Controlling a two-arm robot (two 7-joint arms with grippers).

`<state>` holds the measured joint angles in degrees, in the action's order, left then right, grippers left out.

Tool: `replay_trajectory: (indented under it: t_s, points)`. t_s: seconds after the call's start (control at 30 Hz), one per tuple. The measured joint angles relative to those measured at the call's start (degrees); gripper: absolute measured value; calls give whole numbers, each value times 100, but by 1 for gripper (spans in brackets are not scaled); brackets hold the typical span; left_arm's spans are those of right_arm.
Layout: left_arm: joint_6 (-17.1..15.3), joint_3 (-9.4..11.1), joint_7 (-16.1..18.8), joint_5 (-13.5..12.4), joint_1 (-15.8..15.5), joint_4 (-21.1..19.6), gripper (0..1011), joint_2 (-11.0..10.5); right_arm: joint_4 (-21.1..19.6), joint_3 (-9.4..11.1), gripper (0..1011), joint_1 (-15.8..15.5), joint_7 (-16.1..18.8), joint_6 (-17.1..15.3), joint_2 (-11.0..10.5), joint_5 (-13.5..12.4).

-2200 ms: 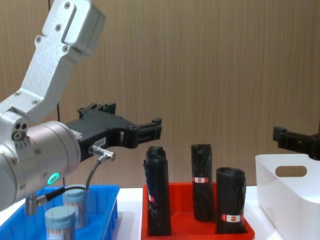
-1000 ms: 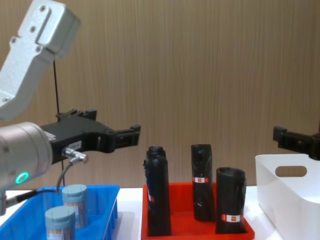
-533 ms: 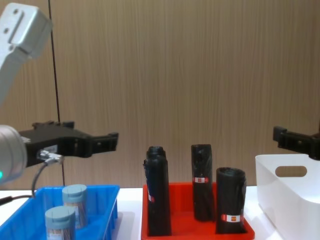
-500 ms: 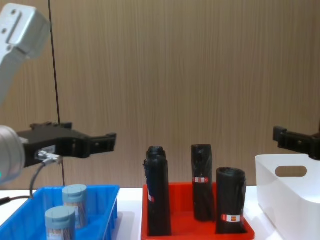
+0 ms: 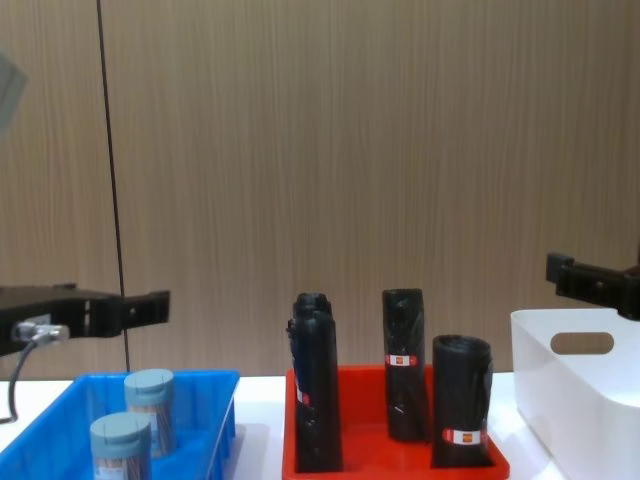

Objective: Pick the cotton swabs from the blue box and place them into the white box.

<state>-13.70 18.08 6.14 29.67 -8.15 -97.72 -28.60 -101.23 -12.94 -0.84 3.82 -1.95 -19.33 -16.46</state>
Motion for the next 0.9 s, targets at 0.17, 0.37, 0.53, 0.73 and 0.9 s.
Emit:
replay_trajectory:
  t_s: [0.17,0.37,0.53,0.73,0.9]
  points:
    - [-11,-65,178,274,63,79,1004,-1,0,0,1002,0,0,0,0,0]
    - [-20,-109,266,487,79,225,1004,35,0,0,1001,0,0,0,0,0]
    - [-75,-139,295,637,28,432,1004,102,0,0,1002,0,0,0,0,0]
    - [-207,-167,252,714,-124,739,1004,192,0,0,1002,0,0,0,0,0]
    - [-332,-180,145,722,-269,969,1004,258,0,0,1002,0,1,0,0,0]
